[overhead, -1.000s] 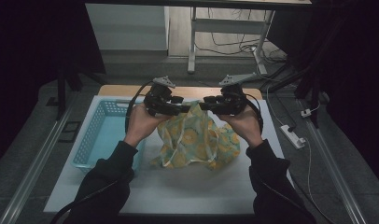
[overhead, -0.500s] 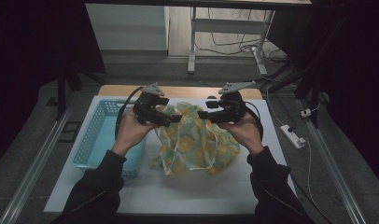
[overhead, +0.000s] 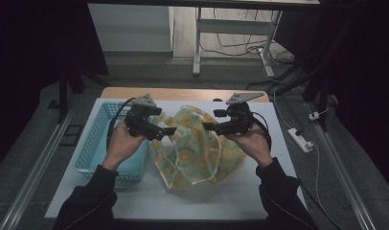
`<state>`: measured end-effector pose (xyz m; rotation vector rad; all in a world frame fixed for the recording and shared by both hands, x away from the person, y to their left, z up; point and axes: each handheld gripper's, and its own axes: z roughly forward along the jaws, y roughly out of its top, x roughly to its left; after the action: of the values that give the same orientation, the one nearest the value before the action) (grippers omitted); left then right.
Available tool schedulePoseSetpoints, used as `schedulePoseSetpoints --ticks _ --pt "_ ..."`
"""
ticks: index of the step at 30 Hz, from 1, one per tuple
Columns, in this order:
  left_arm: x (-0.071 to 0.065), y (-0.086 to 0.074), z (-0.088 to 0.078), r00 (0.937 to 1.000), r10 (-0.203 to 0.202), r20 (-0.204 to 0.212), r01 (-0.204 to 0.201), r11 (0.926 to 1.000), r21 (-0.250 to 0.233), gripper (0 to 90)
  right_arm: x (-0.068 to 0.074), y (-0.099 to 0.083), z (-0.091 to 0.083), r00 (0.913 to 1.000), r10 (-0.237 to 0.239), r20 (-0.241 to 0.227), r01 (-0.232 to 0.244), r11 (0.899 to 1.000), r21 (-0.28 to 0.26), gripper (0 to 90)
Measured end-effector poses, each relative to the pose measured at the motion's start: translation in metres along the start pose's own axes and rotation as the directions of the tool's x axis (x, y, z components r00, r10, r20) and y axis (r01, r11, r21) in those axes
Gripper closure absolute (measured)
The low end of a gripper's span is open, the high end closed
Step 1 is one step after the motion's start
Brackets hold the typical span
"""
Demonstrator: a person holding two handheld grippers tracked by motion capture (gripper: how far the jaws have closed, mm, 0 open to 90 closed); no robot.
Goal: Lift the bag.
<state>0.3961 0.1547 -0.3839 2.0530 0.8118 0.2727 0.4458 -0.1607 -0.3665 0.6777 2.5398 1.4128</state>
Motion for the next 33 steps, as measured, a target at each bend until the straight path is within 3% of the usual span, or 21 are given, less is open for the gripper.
schedulePoseSetpoints --ticks 10,22,33 --pt "0.002 -0.029 -0.017 0.9992 -0.037 0.013 0.037 0.9993 -0.005 1.4 0.003 -0.019 -0.003 0.9997 0.015 -0.018 -0.015 1.0 -0.001 24.9" --pt "-0.005 -0.058 -0.017 0.9976 -0.054 0.042 0.053 0.9983 0.023 0.0 0.014 -0.037 -0.011 0.9992 0.018 -0.036 -0.018 1.0 0.002 14.2" --pt "-0.019 -0.088 -0.028 0.9957 -0.084 0.039 0.084 0.9965 0.008 0.0 0.022 -0.058 -0.026 0.9998 0.021 -0.003 -0.021 1.0 0.001 7.1"
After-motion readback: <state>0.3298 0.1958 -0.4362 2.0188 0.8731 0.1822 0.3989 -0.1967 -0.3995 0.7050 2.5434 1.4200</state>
